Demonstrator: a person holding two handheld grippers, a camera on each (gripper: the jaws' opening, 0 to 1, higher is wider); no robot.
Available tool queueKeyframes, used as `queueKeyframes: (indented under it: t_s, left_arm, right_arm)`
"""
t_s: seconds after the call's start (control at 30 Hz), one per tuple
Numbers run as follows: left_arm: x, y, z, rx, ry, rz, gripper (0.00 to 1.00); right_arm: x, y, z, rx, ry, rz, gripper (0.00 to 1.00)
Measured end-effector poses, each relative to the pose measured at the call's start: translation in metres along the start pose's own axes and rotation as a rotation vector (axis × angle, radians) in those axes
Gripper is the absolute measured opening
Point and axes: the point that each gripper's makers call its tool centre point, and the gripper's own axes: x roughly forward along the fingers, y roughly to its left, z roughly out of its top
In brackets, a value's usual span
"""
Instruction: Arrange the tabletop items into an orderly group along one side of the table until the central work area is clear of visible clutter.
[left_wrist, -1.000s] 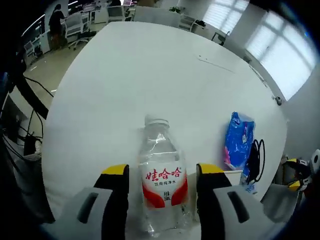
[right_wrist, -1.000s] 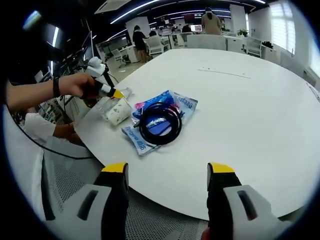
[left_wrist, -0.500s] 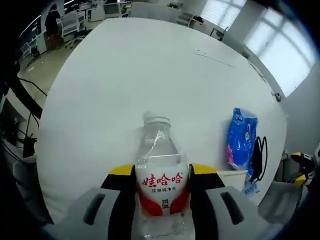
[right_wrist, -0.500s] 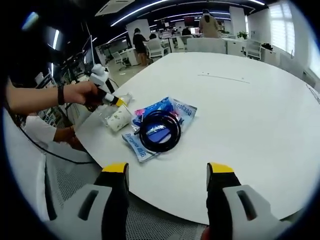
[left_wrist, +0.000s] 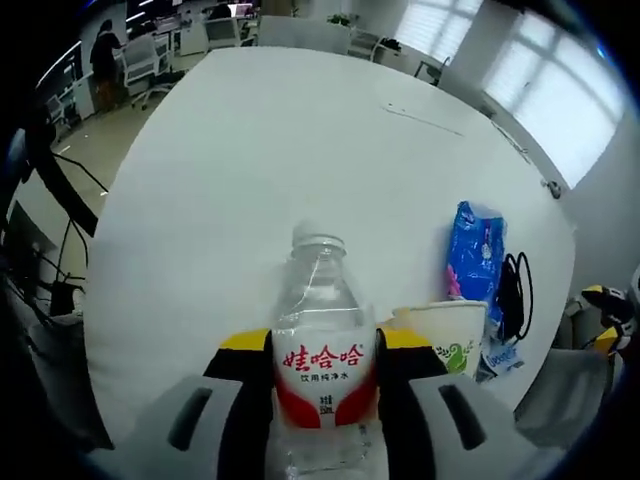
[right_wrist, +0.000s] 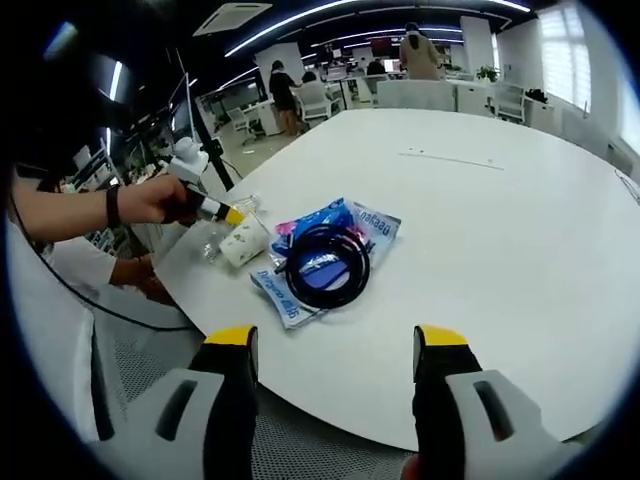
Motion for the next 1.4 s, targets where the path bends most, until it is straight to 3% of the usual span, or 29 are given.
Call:
queueKeyframes:
  t_s: [0.43,1.4]
  left_arm:
    - [-0.029,-0.001,-0.002,0.047,-0.062,0.037,0.39]
    - [-0.091,-0.003,-0.025,0.012,-0.25,0.109,0.38]
  right_arm:
    - [-0.001,-0.002,-0.001,0.029,-0.03,-0.001,0.61]
    - [0.005,0.007,0.004,0.003,-0.028,0.059,0.61]
